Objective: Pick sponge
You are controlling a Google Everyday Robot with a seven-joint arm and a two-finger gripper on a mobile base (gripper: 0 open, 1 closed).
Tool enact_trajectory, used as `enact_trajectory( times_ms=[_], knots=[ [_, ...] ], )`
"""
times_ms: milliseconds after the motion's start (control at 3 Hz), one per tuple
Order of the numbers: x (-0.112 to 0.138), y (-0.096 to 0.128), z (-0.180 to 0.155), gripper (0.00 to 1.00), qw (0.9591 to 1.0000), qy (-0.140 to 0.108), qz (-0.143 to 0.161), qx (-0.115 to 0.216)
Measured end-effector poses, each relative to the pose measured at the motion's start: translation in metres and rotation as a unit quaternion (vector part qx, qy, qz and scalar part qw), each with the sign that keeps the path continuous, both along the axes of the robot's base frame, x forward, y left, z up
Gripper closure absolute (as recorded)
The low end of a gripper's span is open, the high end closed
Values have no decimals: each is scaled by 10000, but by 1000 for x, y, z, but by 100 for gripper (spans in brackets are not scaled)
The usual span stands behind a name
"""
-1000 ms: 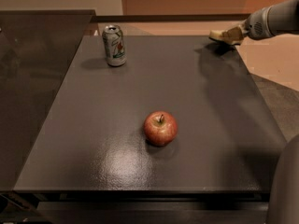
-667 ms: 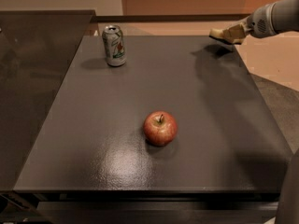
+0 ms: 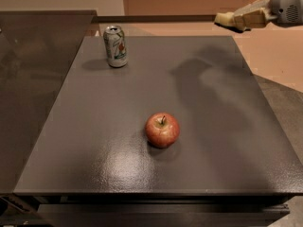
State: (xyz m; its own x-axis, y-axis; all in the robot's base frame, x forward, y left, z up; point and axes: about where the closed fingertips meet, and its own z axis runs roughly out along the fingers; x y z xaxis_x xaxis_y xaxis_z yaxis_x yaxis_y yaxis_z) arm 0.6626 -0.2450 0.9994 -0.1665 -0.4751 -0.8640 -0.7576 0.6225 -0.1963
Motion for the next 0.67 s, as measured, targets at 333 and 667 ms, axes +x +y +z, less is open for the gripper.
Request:
enact_trajectory(
  times_ms=[333,667],
  knots=[
    [-14,8,10,100,9997,-121,226,-39],
    [-13,9,9,100,9997,-123,229,-41]
  ],
)
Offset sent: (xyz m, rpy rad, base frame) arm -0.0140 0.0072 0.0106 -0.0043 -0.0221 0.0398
